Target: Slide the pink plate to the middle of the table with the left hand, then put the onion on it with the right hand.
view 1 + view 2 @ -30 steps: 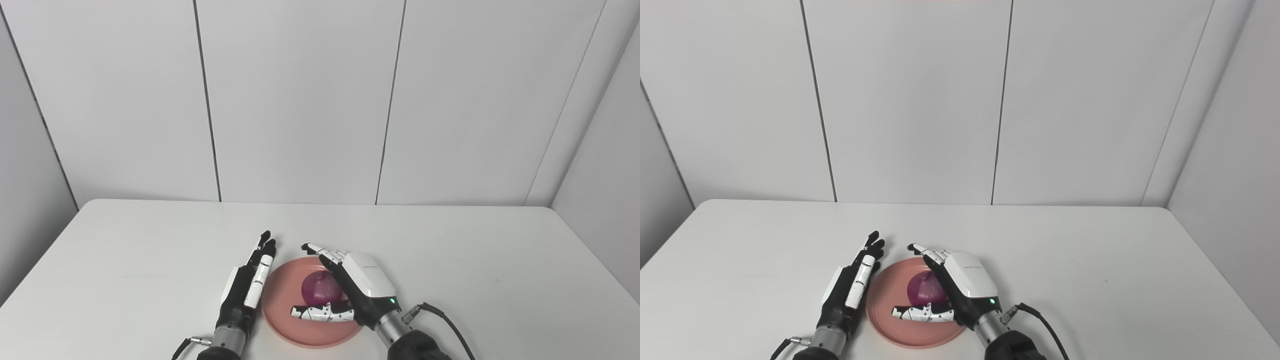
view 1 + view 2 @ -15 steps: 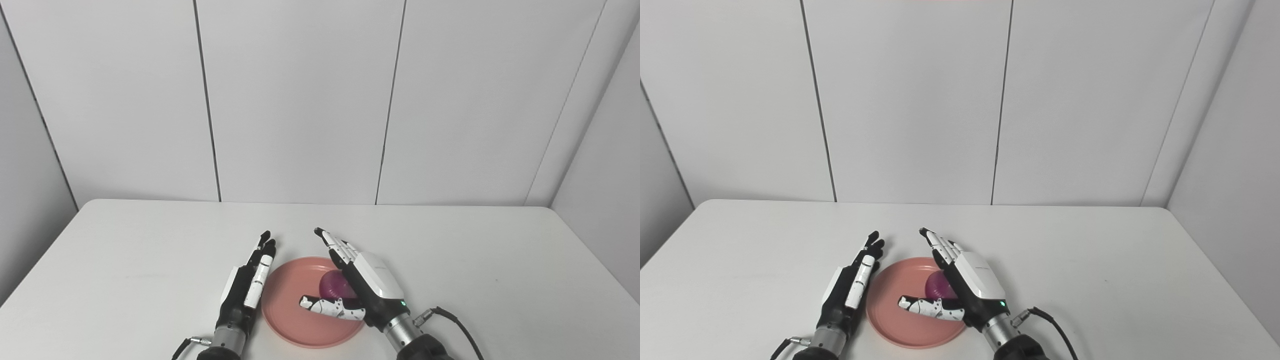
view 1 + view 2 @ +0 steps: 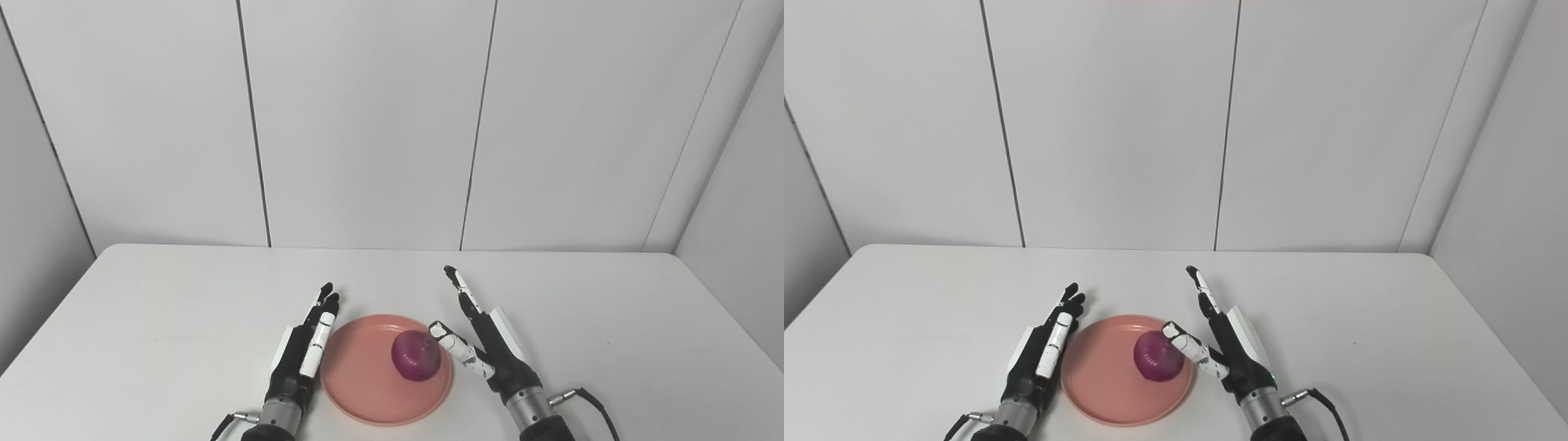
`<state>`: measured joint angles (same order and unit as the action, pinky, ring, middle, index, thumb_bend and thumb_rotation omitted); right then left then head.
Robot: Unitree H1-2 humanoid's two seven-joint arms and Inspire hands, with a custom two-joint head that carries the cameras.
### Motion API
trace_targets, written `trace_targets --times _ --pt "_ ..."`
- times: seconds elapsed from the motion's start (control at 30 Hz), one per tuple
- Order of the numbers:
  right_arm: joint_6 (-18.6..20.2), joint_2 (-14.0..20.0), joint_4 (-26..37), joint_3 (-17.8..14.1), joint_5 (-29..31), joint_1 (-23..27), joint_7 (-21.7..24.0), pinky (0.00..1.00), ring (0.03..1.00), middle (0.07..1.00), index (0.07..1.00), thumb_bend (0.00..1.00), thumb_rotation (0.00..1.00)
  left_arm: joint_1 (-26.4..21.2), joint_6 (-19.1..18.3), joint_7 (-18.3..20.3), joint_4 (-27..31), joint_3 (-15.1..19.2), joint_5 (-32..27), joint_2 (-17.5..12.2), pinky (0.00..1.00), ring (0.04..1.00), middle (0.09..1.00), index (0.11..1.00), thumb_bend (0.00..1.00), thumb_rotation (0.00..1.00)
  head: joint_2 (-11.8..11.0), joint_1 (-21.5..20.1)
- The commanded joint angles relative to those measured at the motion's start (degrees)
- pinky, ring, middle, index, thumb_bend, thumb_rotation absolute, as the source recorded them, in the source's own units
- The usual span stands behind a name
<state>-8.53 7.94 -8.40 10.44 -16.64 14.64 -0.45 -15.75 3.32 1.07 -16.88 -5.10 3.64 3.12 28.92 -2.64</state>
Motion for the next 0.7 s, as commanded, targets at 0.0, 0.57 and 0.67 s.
trace_targets --times 0.0,0.57,0.67 --pt "1.03 -0.56 1.86 -1.38 1.88 1.72 0.56 1.0 1.0 1.0 1.0 0.57 1.0 -0.44 1.34 0.32 0.79 0.23 -0.54 -0.14 0.98 0.973 0.967 0.959 0.64 1.0 0.05 -0.05" --pt "5.51 -6.08 -0.16 -6.02 9.9 1.84 0.82 1.0 1.0 1.0 1.0 0.6 1.0 0.1 1.33 0.92 1.06 0.53 -1.17 -2.02 0.97 0.969 0.966 0.952 0.63 1.0 0.3 -1.74" --pt "5.15 -6.63 -0.54 -6.42 10.86 1.8 1.03 1.0 1.0 1.0 1.0 0.6 1.0 0.14 1.53 0.77 1.11 0.44 -0.57 -2.6 0.96 0.961 0.958 0.949 0.62 1.0 0.45 -1.8"
